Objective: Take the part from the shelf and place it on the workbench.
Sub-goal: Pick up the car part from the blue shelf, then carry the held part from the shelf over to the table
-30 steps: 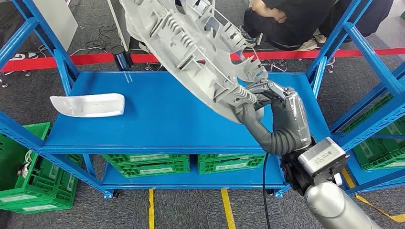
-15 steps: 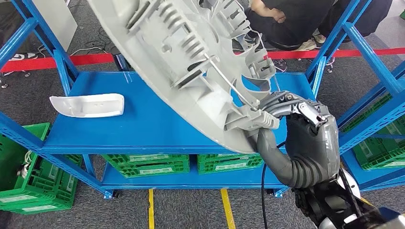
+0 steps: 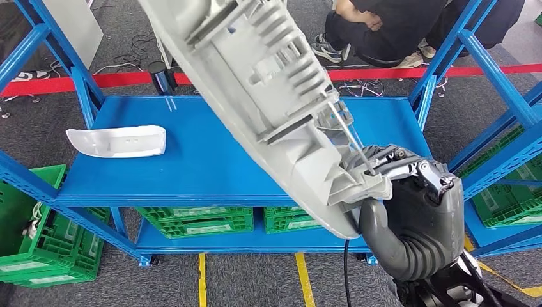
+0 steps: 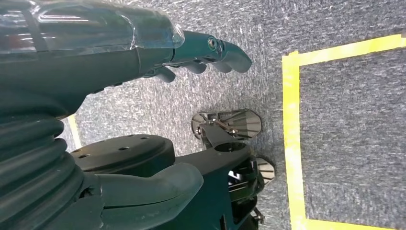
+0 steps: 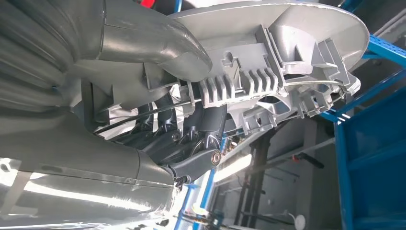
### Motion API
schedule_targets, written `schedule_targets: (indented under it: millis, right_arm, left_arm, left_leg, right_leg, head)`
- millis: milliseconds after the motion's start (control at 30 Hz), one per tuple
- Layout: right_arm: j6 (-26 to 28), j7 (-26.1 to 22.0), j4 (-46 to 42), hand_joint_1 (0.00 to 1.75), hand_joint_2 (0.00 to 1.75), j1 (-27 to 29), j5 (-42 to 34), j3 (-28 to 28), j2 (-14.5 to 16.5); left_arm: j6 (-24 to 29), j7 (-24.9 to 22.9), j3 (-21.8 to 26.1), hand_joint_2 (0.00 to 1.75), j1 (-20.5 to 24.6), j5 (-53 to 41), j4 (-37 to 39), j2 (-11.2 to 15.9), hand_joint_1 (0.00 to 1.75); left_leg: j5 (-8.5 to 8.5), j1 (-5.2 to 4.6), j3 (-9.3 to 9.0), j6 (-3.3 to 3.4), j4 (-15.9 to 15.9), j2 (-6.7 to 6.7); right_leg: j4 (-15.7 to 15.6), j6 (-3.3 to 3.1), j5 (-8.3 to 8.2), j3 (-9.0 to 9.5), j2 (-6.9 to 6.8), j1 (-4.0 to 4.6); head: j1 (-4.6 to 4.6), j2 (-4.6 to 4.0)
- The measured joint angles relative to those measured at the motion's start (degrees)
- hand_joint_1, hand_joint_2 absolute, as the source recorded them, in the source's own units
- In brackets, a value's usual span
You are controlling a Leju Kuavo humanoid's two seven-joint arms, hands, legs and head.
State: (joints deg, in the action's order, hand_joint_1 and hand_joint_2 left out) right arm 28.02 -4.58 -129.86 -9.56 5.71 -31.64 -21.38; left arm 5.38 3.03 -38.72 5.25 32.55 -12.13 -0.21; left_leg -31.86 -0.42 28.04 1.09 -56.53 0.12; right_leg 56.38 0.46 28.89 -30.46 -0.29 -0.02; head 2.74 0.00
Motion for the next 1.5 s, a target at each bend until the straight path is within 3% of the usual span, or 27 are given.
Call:
schedule_targets:
  millis: [167,367,600,933,1500]
  right_arm:
    - [-1.77,-4.54,0.34,1.75,1.75,2.00,-10.84,0.50,0.61]
    - [-3.01,-6.22,1.11,1.75,1.75,2.96,-14.48,1.00,1.09]
    - [-17.67,-15.34,3.92,1.75,1.75,4.41,-42.62,3.98,2.05]
    - [-31.79,-18.08,10.56,1.75,1.75,6.81,-61.52,9.54,3.11]
    - [-34.03,-18.64,16.76,1.75,1.75,8.14,-64.09,10.68,4.13]
  left_arm:
    - [0.09,-0.30,-0.38,1.75,0.02,-0.33,0.00,0.40,0.00]
    - [0.20,-0.27,-0.97,1.75,0.05,-0.24,0.00,1.08,0.00]
    - [0.44,0.39,-1.69,1.75,0.11,0.65,0.00,1.71,0.00]
    - [0.15,0.70,-3.13,1.75,0.16,1.51,0.00,1.99,0.00]
    - [0.08,0.80,-3.19,1.75,0.17,1.90,0.00,2.38,0.00]
  left_leg:
    - [0.00,0.00,0.00,0.00,0.00,-0.01]
    - [0.00,0.00,-0.01,0.00,0.00,0.01]
    - [0.00,0.01,0.00,0.00,0.01,-0.01]
    - [0.00,-0.02,0.00,0.00,0.00,-0.01]
    - [0.00,-0.01,-0.01,0.00,0.01,0.02]
  right_leg:
    - [0.00,0.00,0.00,0.00,0.00,0.00]
    - [0.01,0.00,0.00,0.01,0.01,0.00]
    - [0.00,0.00,0.00,0.00,0.00,0.00]
    - [0.00,0.00,0.00,0.01,0.00,-0.03]
    - [0.01,0.00,0.00,0.00,0.01,-0.02]
  head:
    - [-0.01,0.00]
    - [-0.02,0.00]
    - [-0.03,0.00]
    - [0.01,0.00]
    - [-0.01,0.00]
